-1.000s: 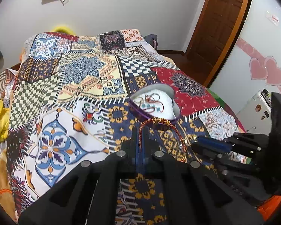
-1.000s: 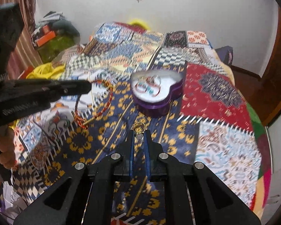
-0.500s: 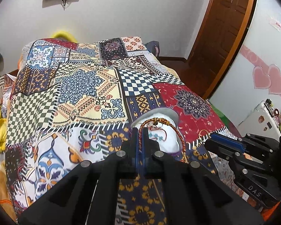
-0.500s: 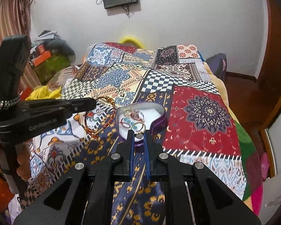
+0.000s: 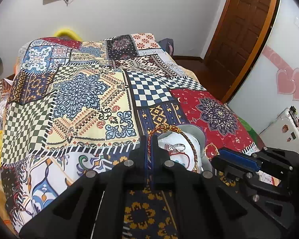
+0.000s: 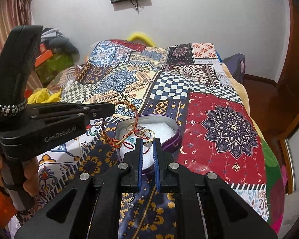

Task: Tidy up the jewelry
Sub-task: 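Lower the bracelet and gold ring into the heart tin and open both tools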

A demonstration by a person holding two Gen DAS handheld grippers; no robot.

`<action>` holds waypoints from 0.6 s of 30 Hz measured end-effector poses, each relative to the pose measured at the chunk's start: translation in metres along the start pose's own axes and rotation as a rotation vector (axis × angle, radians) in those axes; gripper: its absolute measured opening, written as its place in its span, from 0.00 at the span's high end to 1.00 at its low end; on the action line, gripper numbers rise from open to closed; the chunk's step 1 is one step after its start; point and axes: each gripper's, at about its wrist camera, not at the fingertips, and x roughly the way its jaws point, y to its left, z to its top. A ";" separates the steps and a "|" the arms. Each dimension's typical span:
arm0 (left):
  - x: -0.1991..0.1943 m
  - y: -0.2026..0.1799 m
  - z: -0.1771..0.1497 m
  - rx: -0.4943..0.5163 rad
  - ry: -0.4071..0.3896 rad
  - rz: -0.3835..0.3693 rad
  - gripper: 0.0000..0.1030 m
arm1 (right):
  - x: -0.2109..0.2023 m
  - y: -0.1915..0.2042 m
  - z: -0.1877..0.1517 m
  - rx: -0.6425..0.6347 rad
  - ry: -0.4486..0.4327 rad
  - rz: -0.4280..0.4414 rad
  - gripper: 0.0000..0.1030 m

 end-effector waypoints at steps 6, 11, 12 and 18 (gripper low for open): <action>0.015 -0.004 0.001 0.020 0.028 -0.006 0.99 | 0.007 0.001 0.001 -0.019 0.021 0.000 0.91; 0.017 -0.006 -0.002 0.019 0.044 -0.025 0.99 | 0.011 0.002 0.000 -0.028 0.056 0.002 0.90; 0.016 -0.006 -0.003 0.022 0.043 -0.026 0.99 | 0.011 0.001 0.000 -0.026 0.057 0.004 0.88; 0.002 -0.010 -0.004 0.034 0.033 -0.026 0.97 | 0.000 0.000 -0.001 -0.023 0.040 -0.001 0.83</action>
